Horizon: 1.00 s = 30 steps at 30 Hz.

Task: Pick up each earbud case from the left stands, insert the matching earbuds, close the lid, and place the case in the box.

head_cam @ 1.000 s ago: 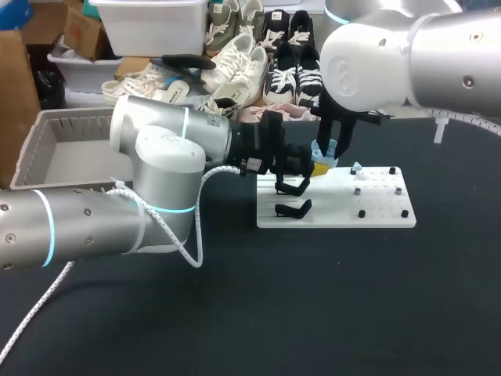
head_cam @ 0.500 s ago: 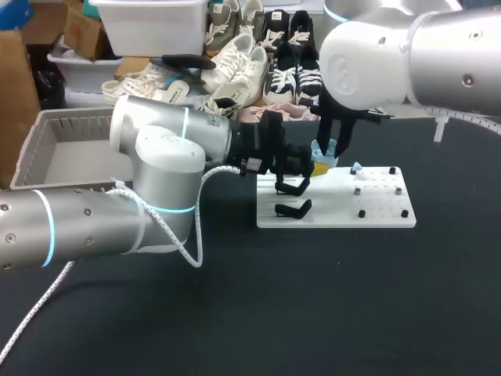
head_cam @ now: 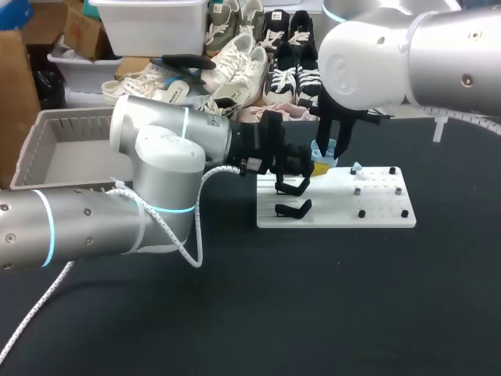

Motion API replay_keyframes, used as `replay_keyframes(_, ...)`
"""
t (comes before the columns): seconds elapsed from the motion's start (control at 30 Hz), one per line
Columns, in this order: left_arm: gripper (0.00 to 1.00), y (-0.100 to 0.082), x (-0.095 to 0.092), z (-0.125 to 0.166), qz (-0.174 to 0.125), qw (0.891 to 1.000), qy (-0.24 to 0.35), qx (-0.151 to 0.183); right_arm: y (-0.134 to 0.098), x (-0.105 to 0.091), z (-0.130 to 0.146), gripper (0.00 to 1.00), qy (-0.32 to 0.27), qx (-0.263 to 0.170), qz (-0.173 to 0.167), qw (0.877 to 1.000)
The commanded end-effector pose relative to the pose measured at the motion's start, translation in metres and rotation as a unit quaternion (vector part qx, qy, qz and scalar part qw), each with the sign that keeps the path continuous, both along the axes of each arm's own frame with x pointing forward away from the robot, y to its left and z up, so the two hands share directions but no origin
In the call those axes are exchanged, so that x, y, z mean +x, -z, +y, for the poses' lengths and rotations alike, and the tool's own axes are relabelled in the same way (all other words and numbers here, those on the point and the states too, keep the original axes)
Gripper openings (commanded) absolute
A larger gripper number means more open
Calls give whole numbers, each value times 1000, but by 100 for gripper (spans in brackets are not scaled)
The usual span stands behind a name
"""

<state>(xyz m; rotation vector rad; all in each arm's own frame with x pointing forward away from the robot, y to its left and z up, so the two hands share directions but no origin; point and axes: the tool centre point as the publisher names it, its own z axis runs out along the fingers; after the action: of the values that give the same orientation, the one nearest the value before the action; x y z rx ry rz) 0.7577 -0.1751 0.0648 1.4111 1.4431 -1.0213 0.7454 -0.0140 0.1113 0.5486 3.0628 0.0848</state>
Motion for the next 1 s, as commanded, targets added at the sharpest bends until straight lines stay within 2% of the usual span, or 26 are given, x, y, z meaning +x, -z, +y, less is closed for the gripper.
replay_keyframes(0.03,0,0,1,-1,0,1000,0,0,-1,-1,1,0,0,-1,1,1000)
replay_keyframes(0.83,0,0,1,-1,0,1000,0,0,3,3,0,0,0,0,1,1000)
replay_keyframes(0.87,0,0,1,-1,0,1000,0,0,3,3,0,7,1,0,2,1000)
replay_keyframes(0.9,0,0,1,-1,0,1000,0,0,3,3,0,20,1,0,2,1000)
replay_keyframes(1.0,0,0,1,-1,0,1000,0,0,3,3,0,24,1,1,1,1000)
